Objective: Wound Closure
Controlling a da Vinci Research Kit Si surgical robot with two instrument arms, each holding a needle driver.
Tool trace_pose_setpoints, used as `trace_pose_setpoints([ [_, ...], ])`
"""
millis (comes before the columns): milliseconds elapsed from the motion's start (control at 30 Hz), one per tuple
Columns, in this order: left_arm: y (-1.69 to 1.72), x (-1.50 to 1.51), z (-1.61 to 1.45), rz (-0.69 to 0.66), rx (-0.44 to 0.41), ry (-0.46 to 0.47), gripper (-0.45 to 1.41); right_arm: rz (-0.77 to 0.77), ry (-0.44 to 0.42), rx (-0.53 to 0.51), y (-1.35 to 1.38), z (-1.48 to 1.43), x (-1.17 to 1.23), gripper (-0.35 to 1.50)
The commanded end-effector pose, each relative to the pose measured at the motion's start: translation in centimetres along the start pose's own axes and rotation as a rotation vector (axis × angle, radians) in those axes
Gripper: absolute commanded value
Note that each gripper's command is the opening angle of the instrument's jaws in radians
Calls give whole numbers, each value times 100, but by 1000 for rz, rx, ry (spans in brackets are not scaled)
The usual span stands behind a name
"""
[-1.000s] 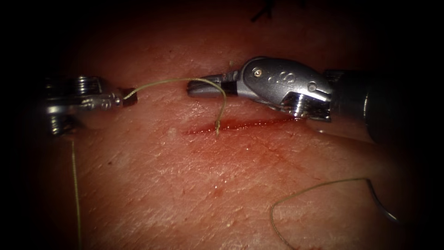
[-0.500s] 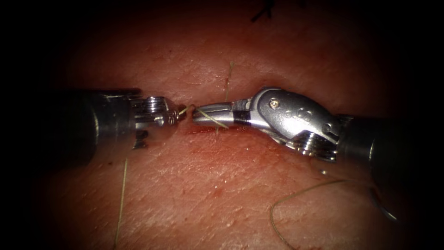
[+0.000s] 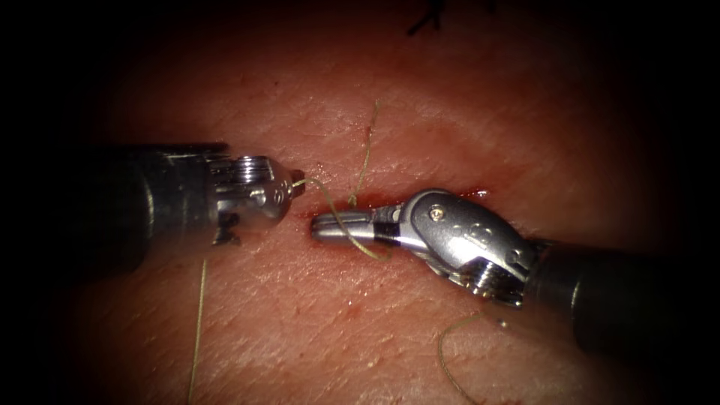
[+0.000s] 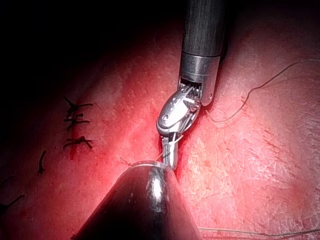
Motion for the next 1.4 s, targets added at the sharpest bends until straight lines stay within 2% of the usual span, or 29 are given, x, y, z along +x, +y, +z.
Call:
trace_pose_setpoints([
  [33,-1,5,9,0,0,5,-45,5,14,11,-1,10,-2,-35],
  [267,-11,6,17,2,-2,8,-45,12,15,75,-8,16,-1,-35],
  [433,-10,4,24,4,-1,12,-45,27,103,92,-7,16,0,-35],
  [767,-2,3,29,1,-4,24,-45,105,286,20,-8,23,-3,-35],
  [933,1,5,29,-2,-8,30,-45,114,315,-49,-4,31,-3,-35],
  [967,2,5,29,-2,-10,31,-45,119,324,-73,-2,32,-2,-20],
  [1000,4,5,28,-2,-12,33,-45,134,340,-92,2,31,0,7],
  [1067,7,4,28,-3,-11,36,-45,146,365,-116,7,29,4,27],
  [1167,12,3,30,-3,-15,42,-45,165,390,-166,16,24,10,37],
  [1400,24,-1,32,2,-24,55,-45,172,419,-227,27,6,18,39],
])
